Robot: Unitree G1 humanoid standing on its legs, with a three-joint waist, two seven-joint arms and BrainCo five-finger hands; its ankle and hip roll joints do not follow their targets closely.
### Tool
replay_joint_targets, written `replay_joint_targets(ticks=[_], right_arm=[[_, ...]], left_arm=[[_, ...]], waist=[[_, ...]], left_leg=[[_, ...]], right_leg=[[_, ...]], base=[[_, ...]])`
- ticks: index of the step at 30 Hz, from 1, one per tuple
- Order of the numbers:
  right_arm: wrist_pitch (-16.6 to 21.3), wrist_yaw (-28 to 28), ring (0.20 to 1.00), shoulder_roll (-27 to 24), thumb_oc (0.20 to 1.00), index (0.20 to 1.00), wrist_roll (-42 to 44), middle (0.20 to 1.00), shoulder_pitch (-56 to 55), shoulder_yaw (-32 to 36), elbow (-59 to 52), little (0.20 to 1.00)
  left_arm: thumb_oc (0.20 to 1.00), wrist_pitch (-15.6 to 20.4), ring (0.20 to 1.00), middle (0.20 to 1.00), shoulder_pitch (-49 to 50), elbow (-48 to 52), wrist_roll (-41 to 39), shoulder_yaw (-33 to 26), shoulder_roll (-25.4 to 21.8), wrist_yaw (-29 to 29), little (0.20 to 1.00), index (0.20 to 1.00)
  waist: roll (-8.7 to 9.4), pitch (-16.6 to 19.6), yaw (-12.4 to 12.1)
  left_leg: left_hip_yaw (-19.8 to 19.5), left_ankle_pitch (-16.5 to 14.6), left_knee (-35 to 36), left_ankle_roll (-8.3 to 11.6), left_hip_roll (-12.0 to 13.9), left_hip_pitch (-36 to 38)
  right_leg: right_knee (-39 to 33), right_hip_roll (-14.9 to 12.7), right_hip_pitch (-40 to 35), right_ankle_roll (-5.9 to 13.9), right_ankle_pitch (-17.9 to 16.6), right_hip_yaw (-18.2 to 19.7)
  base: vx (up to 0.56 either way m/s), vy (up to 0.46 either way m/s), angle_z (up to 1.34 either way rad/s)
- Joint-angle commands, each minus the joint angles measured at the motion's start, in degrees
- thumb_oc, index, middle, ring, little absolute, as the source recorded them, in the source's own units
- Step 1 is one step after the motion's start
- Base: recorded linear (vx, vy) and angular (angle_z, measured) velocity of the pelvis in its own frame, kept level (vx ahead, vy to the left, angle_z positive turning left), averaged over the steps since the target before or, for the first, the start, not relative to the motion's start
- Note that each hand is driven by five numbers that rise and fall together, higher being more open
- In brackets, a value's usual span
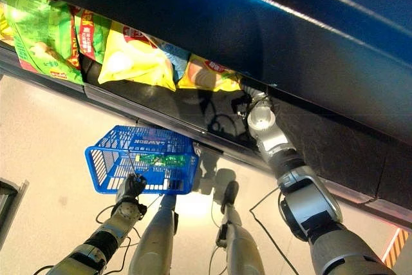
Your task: Pick up the snacks into the basket
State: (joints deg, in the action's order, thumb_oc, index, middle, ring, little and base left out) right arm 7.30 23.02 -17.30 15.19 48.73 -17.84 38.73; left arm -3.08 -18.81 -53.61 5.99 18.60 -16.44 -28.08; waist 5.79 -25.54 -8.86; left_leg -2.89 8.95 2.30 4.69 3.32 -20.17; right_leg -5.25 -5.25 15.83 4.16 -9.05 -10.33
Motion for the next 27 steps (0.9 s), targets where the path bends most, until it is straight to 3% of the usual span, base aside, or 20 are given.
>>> replay_joint_targets(ticks=[1,7,15,20,27], right_arm=[[-2.9,-2.0,0.2,2.2,0.2,0.2,5.0,0.2,-9.7,0.0,2.3,0.2],[0.0,-0.1,0.2,0.4,0.2,0.2,7.8,0.2,-19.1,6.5,-5.7,0.2],[4.1,-0.5,0.2,-5.9,0.2,0.2,9.8,0.2,-30.4,17.3,-19.5,0.2],[5.1,-2.8,0.2,-7.8,0.2,0.2,9.3,0.2,-37.3,22.0,-28.2,0.2],[4.5,-11.1,0.2,-7.6,0.2,0.2,9.6,0.2,-49.5,25.3,-38.7,0.2]], left_arm=[[0.2,-0.6,0.2,0.2,2.7,-3.1,2.5,1.5,1.0,-0.9,0.2,0.2],[0.2,-0.3,0.2,0.2,3.3,-2.8,1.7,-1.5,0.6,-2.2,0.2,0.2],[0.2,-0.6,0.2,0.2,4.2,-3.0,3.5,-4.1,-0.7,-0.7,0.2,0.2],[0.2,-0.9,0.2,0.2,5.5,-3.1,4.8,-5.2,-0.9,0.4,0.2,0.2],[0.2,-1.1,0.2,0.2,7.8,-4.4,6.8,-6.8,-0.2,3.3,0.2,0.2]], waist=[[-0.73,-1.7,-1.6],[-0.77,-1.2,0.1],[0.03,0.3,3.5],[0.25,1.8,5.3],[-0.15,5.4,8.4]], left_leg=[[0.9,-1.6,1.8,-0.56,-2.4,0.0],[1.4,-2.0,1.5,-0.88,-2.6,0.7],[2.4,-2.8,1.2,-1.08,-2.5,2.3],[3.1,-3.2,1.4,-1.09,-2.4,3.8],[4.3,-4.2,1.6,-1.45,-2.3,7.0]], right_leg=[[0.7,-4.2,-1.3,6.99,0.6,1.1],[0.9,-4.3,-1.4,7.04,0.6,1.6],[1.6,-4.1,-1.6,7.0,0.8,2.7],[1.9,-3.9,-2.0,6.86,1.1,3.4],[2.3,-3.5,-3.4,6.61,1.9,4.8]], base=[[0.0,0.0,0.0],[0.0,0.0,0.0],[-0.01,-0.008,-0.02],[0.01,-0.016,-0.15],[0.04,-0.016,-0.2]])
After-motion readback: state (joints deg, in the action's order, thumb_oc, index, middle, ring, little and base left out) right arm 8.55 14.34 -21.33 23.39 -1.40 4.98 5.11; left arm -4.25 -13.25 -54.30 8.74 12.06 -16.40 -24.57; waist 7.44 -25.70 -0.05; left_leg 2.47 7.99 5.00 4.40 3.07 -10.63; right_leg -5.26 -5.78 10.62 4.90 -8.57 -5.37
